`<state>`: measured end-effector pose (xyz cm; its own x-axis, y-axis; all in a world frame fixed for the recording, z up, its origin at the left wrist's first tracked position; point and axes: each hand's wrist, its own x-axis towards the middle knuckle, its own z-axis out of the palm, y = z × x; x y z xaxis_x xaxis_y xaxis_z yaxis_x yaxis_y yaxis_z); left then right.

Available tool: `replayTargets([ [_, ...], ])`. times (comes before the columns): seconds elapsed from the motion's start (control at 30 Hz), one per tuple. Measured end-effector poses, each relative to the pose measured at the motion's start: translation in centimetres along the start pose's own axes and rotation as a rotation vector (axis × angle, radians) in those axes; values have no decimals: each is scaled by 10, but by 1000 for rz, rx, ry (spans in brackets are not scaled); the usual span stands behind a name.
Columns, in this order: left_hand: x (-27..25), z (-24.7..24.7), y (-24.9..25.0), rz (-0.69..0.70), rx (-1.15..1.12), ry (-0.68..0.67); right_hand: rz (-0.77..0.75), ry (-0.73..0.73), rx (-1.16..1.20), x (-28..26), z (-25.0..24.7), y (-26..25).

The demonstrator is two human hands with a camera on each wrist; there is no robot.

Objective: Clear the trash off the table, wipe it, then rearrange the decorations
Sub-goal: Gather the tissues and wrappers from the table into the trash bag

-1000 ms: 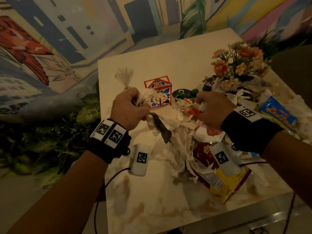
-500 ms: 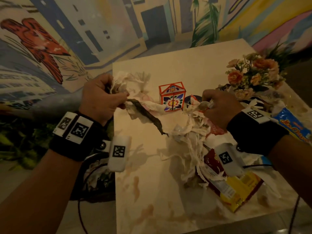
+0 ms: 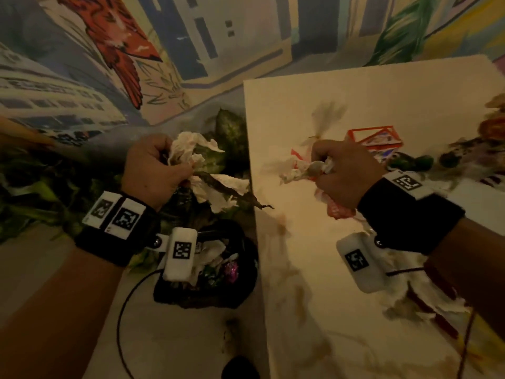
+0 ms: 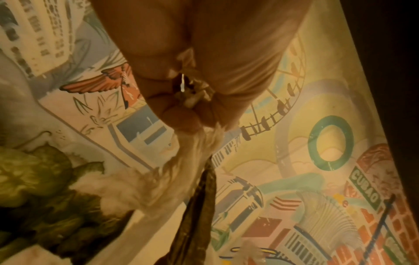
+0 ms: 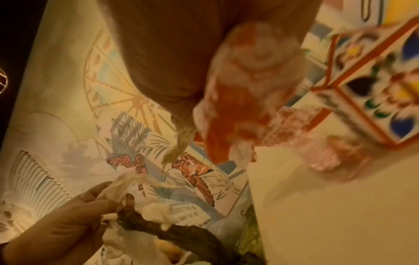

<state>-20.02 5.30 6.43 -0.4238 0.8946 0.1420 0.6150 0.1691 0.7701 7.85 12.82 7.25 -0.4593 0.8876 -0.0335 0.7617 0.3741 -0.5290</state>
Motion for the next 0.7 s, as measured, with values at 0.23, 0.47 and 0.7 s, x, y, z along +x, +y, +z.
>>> replayTargets([
  [0.23,-1,-29,-100,-59,135,-26,-4,-138,65,33,92,-76],
  [0.47,-13,-14,-195,-126,240,-136,79,-272,68,56,166,-110],
  [0.7,-29,28,-275,-302,324,-386,159,-367,61,72,243,-110],
])
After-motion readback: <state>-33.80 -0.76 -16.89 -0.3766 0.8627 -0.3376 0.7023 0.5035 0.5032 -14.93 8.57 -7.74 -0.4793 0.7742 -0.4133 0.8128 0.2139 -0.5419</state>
